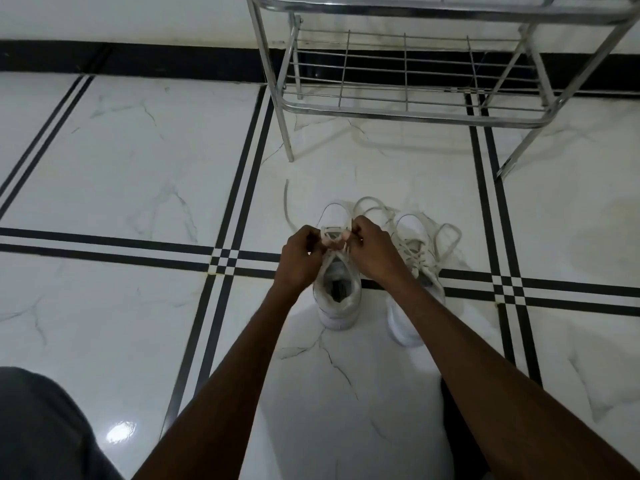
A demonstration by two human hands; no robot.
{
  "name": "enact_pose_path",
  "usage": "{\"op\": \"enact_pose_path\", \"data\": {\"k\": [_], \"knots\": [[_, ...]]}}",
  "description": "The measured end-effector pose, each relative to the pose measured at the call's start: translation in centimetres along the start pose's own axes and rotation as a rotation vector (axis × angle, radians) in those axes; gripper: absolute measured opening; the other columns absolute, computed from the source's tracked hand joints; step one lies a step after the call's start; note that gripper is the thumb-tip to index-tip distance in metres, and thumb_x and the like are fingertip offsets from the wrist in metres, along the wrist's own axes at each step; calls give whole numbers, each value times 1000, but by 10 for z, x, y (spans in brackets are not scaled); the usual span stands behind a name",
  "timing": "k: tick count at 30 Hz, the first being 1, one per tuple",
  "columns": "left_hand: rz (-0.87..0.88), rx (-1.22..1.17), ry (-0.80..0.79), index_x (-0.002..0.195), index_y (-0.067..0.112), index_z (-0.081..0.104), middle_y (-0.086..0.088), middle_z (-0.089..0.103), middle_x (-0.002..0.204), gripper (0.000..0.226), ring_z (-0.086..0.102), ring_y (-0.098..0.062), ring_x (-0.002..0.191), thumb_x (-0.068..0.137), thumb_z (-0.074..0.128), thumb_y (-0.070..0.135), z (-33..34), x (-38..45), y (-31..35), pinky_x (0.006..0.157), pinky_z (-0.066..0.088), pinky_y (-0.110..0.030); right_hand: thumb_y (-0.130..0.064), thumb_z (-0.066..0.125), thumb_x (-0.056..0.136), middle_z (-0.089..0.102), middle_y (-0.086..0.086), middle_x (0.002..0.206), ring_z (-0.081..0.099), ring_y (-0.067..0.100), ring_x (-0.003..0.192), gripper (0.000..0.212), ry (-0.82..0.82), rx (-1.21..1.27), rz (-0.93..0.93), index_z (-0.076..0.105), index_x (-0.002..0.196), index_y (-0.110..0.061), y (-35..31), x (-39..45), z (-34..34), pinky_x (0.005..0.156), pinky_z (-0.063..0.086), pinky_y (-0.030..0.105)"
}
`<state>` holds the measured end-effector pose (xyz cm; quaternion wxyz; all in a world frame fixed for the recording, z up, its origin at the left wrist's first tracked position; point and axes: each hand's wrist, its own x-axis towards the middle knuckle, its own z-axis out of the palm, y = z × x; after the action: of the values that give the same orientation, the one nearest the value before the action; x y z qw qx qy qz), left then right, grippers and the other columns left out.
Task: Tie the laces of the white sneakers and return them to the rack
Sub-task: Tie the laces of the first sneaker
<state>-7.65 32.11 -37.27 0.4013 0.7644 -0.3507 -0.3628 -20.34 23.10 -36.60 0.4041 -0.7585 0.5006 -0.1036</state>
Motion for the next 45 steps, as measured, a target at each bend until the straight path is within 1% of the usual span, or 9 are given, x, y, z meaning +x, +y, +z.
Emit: {"op": "enact_pose_path", "data": {"k": [6, 10, 15, 22, 27, 33, 36, 40, 45], "knots": [[-14, -375, -57, 110, 5, 69, -1, 77, 113, 28, 70, -12, 108, 103, 57, 30, -34, 5, 25, 99, 55, -36, -19, 49, 103, 78, 4, 91, 73, 15, 77, 24, 41, 656, 247, 71, 106, -10, -18, 8, -22, 62, 54, 25], [195, -282, -33, 109, 8, 76, -2, 78, 114, 30, 69, -15, 114, 102, 60, 32, -48, 12, 51, 102, 54, -34, -17, 57, 99, 73, 4, 80, 64, 11, 63, 21, -92, 393, 53, 75, 107, -10, -33, 9, -29, 58, 49, 20], [268, -185, -81, 109, 8, 78, -10, 79, 101, 33, 75, -19, 97, 103, 59, 33, -41, 9, 55, 82, 58, -32, -22, 64, 96, 72, -4, 93, 67, 9, 88, 10, -548, 108, -183, 73, 94, -18, -56, -2, -42, 78, 53, 21], [31, -132, -220, 101, 16, 72, 1, 75, 93, 60, 71, 5, 83, 110, 23, 49, -26, -3, 39, 71, 48, -2, -43, 68, 91, 69, 4, 70, 63, 25, 67, 38, -339, -5, -243, 75, 79, -8, -42, 8, -56, 70, 50, 34], [25, -186, -142, 117, 8, 71, -11, 77, 107, 62, 72, -20, 103, 108, 28, 52, -16, -1, 38, 90, 51, -26, -13, 81, 79, 75, -2, 79, 61, -1, 63, 8, -165, -133, -306, 82, 87, -16, -36, 10, -64, 66, 50, 18], [15, -241, -78, 144, 15, 53, -8, 64, 139, 51, 63, -14, 120, 109, 34, 47, -14, 2, 34, 87, 42, -14, -7, 83, 77, 79, 2, 83, 75, 11, 71, 9, 96, 151, -280, 81, 85, -11, -35, 8, -48, 74, 63, 28], [39, -97, -38, 158, 20, 34, -8, 45, 159, 53, 43, -21, 145, 109, 40, 41, -19, 7, 24, 113, 39, -26, -6, 86, 75, 78, 8, 83, 77, 18, 75, 11, 69, 387, -190, 80, 84, -5, -30, 7, -47, 70, 65, 35], [136, 205, 210, 125, 30, 65, 0, 69, 130, 36, 61, -24, 126, 94, 57, 48, -31, 15, -4, 111, 36, -70, -2, 84, 76, 76, 24, 93, 77, 32, 87, 19, -21, 641, -76, 76, 91, 6, -19, 6, -49, 77, 64, 44], [138, 303, 327, 92, 26, 74, 4, 74, 102, 19, 68, -21, 104, 90, 70, 45, -49, 16, -17, 103, 43, -66, -11, 80, 84, 73, 31, 103, 75, 38, 96, 15, -24, 734, 134, 71, 85, 1, -10, 10, -52, 79, 64, 43]]}}
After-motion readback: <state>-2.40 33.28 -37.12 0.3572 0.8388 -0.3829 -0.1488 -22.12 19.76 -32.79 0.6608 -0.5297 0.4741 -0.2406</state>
